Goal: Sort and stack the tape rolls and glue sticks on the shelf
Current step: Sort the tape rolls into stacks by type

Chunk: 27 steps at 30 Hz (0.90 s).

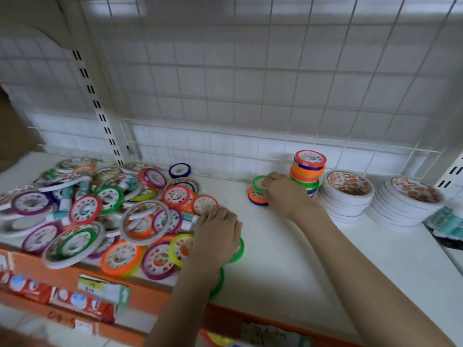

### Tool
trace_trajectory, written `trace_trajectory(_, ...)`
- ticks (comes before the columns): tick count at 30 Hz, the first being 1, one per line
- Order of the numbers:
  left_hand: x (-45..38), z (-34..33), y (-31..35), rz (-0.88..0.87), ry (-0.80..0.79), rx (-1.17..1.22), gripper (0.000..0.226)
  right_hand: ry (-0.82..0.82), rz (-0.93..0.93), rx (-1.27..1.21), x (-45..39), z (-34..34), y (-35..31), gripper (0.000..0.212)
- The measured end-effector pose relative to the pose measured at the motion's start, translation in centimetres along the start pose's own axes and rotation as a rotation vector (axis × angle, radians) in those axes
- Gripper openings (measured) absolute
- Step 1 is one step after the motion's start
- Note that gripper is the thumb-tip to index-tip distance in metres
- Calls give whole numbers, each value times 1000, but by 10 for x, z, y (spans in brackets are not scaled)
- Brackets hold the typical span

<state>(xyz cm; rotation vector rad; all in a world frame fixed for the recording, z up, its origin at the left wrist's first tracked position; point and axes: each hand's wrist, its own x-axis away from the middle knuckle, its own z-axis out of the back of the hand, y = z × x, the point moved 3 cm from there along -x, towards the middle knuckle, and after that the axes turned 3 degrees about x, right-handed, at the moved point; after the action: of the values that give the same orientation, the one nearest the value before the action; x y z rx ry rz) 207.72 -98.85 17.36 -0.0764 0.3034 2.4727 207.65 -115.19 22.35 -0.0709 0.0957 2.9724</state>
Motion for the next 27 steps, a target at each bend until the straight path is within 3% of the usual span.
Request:
trace_trajectory(13, 3, 3, 1, 2, -10, -12, 41, -83, 6, -8, -5, -19, -7, 37)
trace_trajectory(27, -5, 16, -2, -39, -60, 47, 37, 79, 9, -241, 32, -14, -12, 48)
